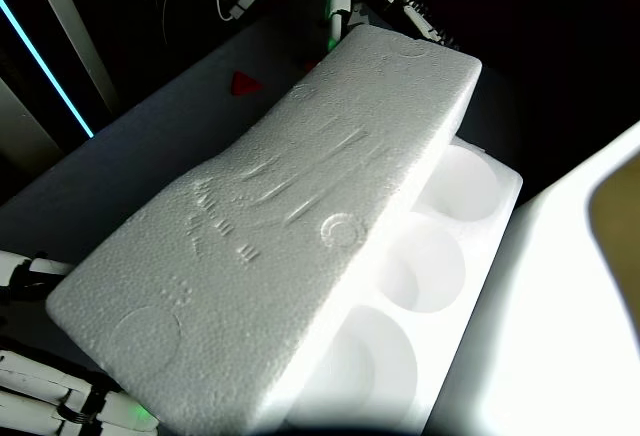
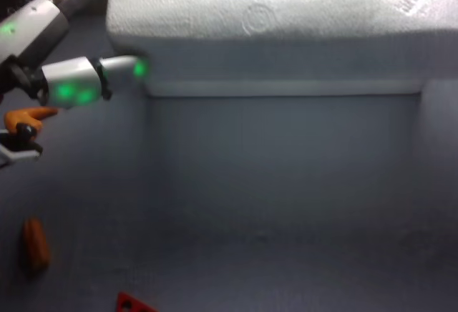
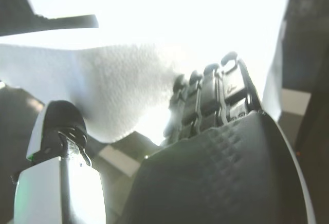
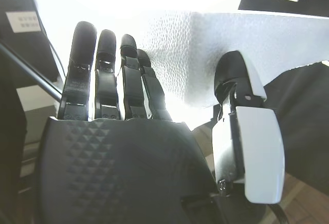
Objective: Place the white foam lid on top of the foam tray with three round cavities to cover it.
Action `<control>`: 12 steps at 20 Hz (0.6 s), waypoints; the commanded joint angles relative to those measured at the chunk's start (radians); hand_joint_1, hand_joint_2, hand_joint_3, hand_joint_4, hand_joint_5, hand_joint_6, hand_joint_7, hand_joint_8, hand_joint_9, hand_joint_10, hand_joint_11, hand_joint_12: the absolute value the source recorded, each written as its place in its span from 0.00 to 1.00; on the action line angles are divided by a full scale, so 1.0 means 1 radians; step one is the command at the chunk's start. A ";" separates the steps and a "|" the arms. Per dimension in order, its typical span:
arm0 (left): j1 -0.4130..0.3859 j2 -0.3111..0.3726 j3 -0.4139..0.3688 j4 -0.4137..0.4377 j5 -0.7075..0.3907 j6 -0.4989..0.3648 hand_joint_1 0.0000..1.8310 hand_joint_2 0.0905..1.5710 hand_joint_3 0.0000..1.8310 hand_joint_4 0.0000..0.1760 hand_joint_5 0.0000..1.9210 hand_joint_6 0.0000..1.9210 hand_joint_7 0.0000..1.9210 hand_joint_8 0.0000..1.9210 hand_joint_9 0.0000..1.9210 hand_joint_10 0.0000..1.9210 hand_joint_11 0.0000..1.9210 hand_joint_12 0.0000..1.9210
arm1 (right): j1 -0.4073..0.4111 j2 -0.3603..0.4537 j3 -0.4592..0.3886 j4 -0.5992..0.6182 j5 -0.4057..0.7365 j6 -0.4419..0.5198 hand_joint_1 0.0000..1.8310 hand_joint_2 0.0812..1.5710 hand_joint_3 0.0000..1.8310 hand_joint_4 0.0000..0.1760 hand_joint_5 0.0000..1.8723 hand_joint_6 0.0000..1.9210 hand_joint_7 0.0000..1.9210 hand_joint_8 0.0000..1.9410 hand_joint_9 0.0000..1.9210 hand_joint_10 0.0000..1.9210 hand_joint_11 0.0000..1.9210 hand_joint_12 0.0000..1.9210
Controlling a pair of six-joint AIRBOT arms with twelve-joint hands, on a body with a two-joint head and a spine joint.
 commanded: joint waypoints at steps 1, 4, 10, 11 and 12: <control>-0.026 -0.019 0.001 0.091 -0.110 -0.011 0.33 0.66 0.00 0.00 0.13 0.00 0.00 0.00 0.00 0.00 0.00 0.03 | 0.027 -0.006 0.011 -0.089 0.087 0.010 0.25 0.76 0.00 0.00 0.05 0.13 0.12 0.01 0.00 0.34 0.00 0.89; -0.074 -0.042 0.040 0.090 -0.077 -0.011 0.33 0.65 0.00 0.00 0.13 0.00 0.00 0.00 0.00 0.00 0.00 0.00 | 0.095 -0.039 0.066 -0.091 0.005 0.006 0.28 0.76 0.00 0.00 0.00 0.24 0.10 0.00 0.00 0.23 0.00 0.84; -0.111 -0.063 0.076 0.085 -0.051 -0.011 0.33 0.66 0.00 0.00 0.14 0.00 0.02 0.00 0.00 0.00 0.00 0.43 | 0.155 -0.071 0.111 -0.103 -0.052 0.004 0.31 0.77 0.00 0.00 0.00 0.12 0.08 0.00 0.00 0.21 0.00 0.80; -0.124 -0.071 0.089 0.083 -0.038 -0.011 0.33 0.66 0.00 0.00 0.14 0.00 0.02 0.00 0.00 0.00 0.00 0.43 | 0.171 -0.083 0.128 -0.103 -0.075 0.004 0.31 0.77 0.00 0.00 0.00 0.12 0.08 0.00 0.00 0.21 0.00 0.80; -0.133 -0.079 0.101 0.080 -0.031 -0.012 0.32 0.66 0.00 0.00 0.14 0.00 0.01 0.00 0.00 0.00 0.00 0.47 | 0.185 -0.092 0.141 -0.105 -0.097 0.004 0.29 0.76 0.00 0.00 0.00 0.07 0.09 0.01 0.00 0.27 0.00 0.84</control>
